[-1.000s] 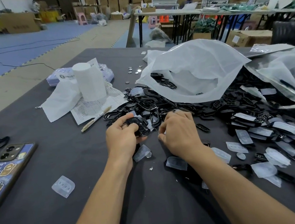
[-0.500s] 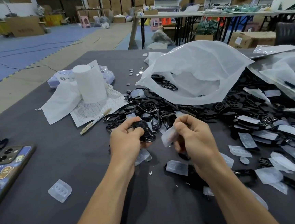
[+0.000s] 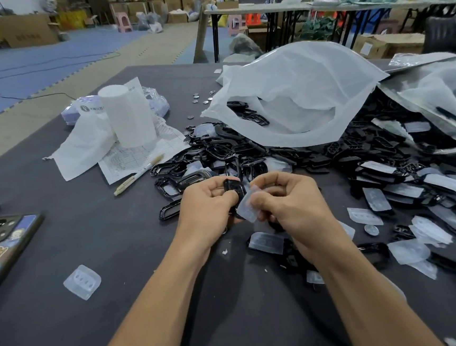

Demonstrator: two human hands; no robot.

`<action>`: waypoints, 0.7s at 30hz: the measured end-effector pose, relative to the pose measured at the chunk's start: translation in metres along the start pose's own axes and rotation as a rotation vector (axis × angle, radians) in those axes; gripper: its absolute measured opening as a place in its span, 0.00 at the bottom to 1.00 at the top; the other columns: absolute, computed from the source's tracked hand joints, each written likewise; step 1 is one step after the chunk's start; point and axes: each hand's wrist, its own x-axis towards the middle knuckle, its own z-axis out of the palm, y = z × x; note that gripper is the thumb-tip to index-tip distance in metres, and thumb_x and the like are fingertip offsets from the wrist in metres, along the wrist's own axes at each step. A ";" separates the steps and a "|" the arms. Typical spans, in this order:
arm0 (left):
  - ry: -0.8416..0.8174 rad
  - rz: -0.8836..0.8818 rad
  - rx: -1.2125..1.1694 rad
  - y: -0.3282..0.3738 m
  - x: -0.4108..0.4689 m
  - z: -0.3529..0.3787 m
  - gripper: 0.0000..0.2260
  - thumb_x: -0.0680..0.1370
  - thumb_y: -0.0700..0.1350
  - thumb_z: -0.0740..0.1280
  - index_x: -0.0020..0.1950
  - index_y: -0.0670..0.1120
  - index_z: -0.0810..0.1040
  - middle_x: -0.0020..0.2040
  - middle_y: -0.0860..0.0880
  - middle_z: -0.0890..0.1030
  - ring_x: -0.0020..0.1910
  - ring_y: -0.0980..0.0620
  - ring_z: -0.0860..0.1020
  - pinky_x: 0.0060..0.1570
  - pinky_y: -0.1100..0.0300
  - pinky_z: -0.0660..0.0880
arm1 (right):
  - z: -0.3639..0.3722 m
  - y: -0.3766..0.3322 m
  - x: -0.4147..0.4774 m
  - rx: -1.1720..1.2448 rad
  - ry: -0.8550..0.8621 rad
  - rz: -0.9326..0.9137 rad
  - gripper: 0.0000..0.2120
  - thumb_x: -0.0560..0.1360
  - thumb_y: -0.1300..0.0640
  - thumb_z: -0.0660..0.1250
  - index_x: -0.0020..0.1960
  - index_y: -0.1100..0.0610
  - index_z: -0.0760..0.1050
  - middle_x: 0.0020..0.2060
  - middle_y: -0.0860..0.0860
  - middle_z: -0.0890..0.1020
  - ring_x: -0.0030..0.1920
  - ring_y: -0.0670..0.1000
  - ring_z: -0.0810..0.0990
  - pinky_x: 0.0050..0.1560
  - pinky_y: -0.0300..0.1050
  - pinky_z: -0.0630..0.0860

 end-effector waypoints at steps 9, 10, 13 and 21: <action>-0.142 -0.042 -0.034 0.003 -0.006 0.001 0.13 0.78 0.31 0.68 0.47 0.46 0.89 0.42 0.39 0.87 0.37 0.45 0.84 0.32 0.59 0.80 | -0.005 0.006 0.005 -0.034 0.088 -0.046 0.08 0.69 0.68 0.77 0.37 0.55 0.87 0.29 0.54 0.84 0.27 0.47 0.76 0.29 0.38 0.73; -0.141 -0.041 -0.033 0.003 -0.005 0.001 0.13 0.78 0.31 0.69 0.47 0.47 0.89 0.42 0.39 0.87 0.38 0.44 0.84 0.34 0.57 0.81 | -0.005 0.005 0.005 -0.044 0.062 -0.047 0.09 0.70 0.69 0.76 0.37 0.56 0.87 0.29 0.53 0.84 0.27 0.46 0.76 0.29 0.37 0.72; -0.161 -0.043 -0.043 0.002 -0.004 0.000 0.12 0.78 0.32 0.70 0.49 0.47 0.89 0.43 0.40 0.88 0.40 0.44 0.84 0.39 0.54 0.83 | 0.000 0.005 0.003 -0.181 0.029 -0.073 0.10 0.70 0.67 0.75 0.37 0.52 0.87 0.31 0.50 0.85 0.31 0.47 0.80 0.33 0.41 0.76; -0.329 -0.073 -0.154 0.008 -0.008 -0.003 0.15 0.79 0.30 0.66 0.53 0.45 0.88 0.49 0.33 0.86 0.46 0.43 0.86 0.40 0.56 0.84 | 0.007 0.008 -0.001 -0.443 0.286 -0.271 0.09 0.68 0.56 0.82 0.35 0.43 0.86 0.32 0.35 0.84 0.35 0.38 0.83 0.37 0.28 0.75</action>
